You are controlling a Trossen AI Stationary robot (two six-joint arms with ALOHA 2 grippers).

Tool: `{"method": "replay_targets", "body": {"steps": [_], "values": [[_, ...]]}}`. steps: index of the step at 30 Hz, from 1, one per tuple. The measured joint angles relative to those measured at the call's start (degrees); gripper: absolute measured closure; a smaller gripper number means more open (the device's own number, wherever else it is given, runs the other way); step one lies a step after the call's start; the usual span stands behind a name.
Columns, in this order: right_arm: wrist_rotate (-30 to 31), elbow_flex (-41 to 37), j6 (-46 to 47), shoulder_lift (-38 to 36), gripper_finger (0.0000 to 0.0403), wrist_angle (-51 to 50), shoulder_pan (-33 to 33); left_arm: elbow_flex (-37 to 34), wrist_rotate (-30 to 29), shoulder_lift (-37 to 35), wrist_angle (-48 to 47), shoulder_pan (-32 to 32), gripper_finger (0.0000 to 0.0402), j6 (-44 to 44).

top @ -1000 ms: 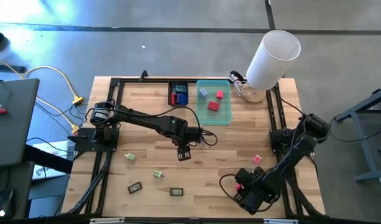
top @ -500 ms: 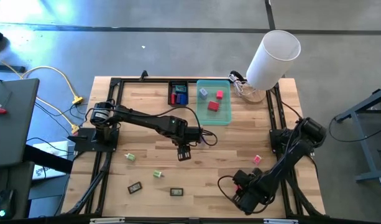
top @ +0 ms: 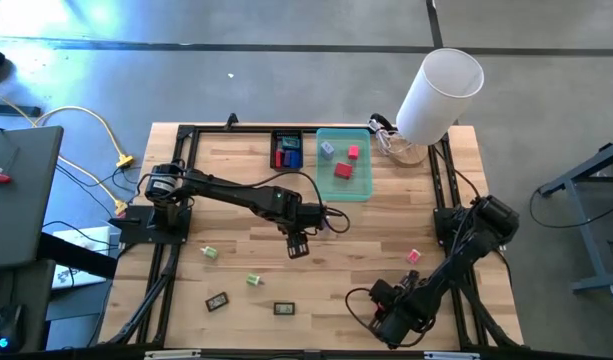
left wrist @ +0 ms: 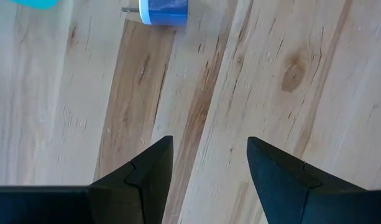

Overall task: Pick & Place Office items
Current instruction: Put the bottom pink charger adapter into the blue bin

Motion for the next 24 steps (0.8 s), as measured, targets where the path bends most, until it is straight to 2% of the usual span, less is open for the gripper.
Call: {"method": "replay_targets", "body": {"steps": [4,24], "values": [[0.2,0.0,-0.4,0.1,0.0215,2.7,-0.3,0.0,0.0,0.0,0.0,0.0,0.0204,-0.1],[0.2,0.0,-4.3,1.4,0.0215,3.7,-0.3,0.0,-0.1,0.0,0.0,-1.8,0.0204,1.3]]}}
